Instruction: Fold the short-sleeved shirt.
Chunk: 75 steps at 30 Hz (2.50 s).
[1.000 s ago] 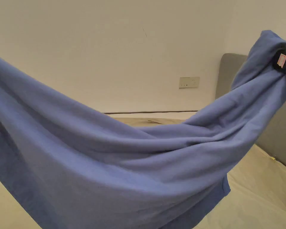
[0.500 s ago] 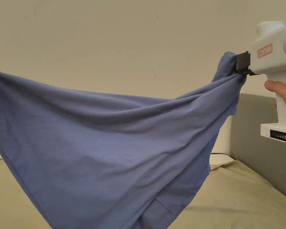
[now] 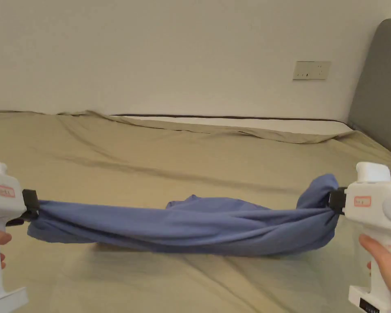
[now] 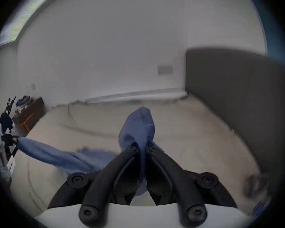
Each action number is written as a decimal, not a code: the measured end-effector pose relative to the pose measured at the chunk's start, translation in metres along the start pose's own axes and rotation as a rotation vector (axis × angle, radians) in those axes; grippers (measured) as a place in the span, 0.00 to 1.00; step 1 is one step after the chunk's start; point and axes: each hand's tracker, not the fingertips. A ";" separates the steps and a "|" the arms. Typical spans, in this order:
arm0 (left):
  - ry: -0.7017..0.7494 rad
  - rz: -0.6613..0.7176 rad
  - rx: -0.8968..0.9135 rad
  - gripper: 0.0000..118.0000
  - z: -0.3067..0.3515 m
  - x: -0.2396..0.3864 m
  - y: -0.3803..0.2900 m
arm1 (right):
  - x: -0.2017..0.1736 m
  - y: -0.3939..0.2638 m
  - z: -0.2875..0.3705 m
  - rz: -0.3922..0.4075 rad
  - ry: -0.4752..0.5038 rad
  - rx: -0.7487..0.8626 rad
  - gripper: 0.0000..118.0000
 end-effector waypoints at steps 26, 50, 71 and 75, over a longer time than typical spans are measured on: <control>0.085 -0.387 -0.220 0.03 0.194 -0.115 -0.249 | 0.062 -0.250 0.296 0.164 -0.001 -0.167 0.06; 0.117 -0.200 0.042 0.00 0.352 -0.085 -0.299 | -0.062 -0.222 0.388 0.276 0.220 0.039 0.02; 0.052 -0.007 -0.137 0.03 0.182 -0.130 -0.281 | -0.101 -0.204 0.278 0.363 0.258 -0.168 0.02; -0.003 0.087 -0.126 0.03 0.183 -0.126 -0.276 | -0.108 -0.133 0.196 0.338 0.229 -0.114 0.91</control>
